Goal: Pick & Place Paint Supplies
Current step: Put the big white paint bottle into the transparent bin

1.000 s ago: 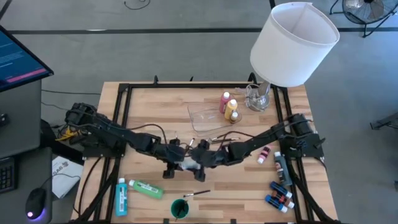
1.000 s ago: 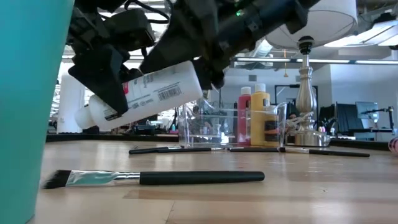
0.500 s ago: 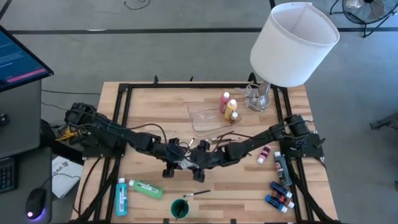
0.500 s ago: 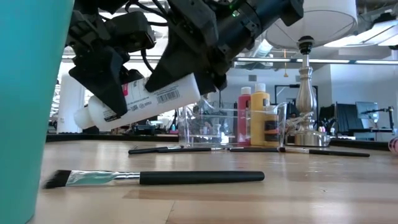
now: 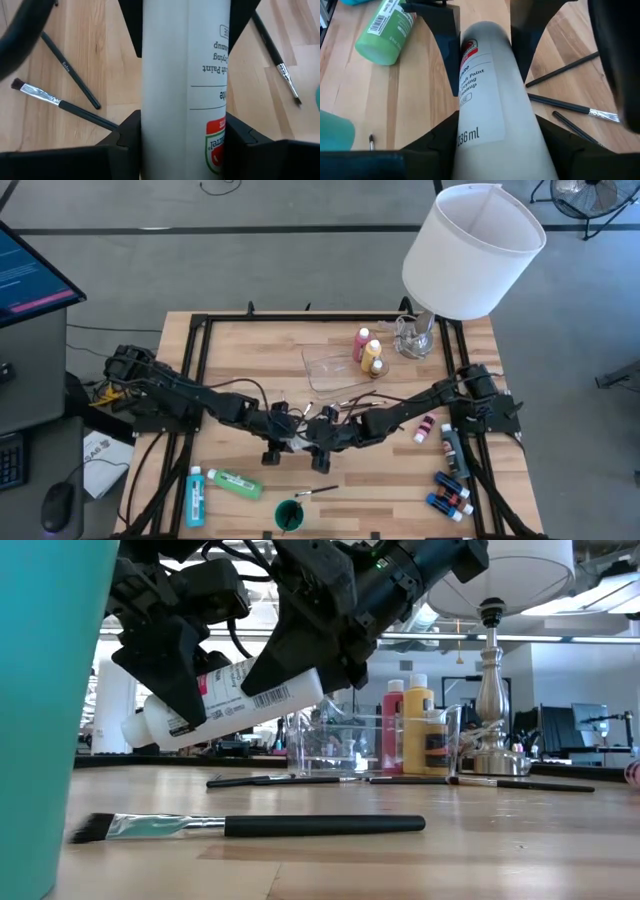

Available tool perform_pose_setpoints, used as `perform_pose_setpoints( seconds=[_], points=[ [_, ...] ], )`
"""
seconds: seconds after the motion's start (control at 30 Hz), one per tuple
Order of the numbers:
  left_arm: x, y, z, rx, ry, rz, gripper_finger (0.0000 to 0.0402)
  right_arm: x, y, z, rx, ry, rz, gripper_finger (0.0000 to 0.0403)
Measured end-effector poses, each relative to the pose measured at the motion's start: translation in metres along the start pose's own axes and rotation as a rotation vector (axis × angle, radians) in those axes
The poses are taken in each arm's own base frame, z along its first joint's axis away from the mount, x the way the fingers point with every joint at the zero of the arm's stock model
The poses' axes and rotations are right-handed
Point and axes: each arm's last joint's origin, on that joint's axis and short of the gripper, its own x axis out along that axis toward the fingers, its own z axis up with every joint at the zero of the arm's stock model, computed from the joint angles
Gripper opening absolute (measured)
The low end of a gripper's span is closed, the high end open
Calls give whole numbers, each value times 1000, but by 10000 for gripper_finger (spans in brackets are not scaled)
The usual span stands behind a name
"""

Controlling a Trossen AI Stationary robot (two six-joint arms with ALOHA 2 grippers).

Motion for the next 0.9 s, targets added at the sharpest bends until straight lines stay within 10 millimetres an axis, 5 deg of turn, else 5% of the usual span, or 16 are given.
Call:
perform_pose_setpoints(
  seconds=[0.23, 0.5, 0.7, 0.9],
  points=[
    [-29, 0, 11, -30, -111, -8, 176, 2, -2, -5, -8, 31, -22, 188],
    [-107, 3, 25, -36, -412, 12, 201, -5, 2, 0, -35, -33, -83, 188],
    [-155, 12, 9, -54, -598, 107, 199, -25, 15, 7, -111, -107, -91, 188],
    [-166, 22, -23, -89, -697, 137, 189, -61, 34, 16, -199, -211, -159, 191]
  ],
)
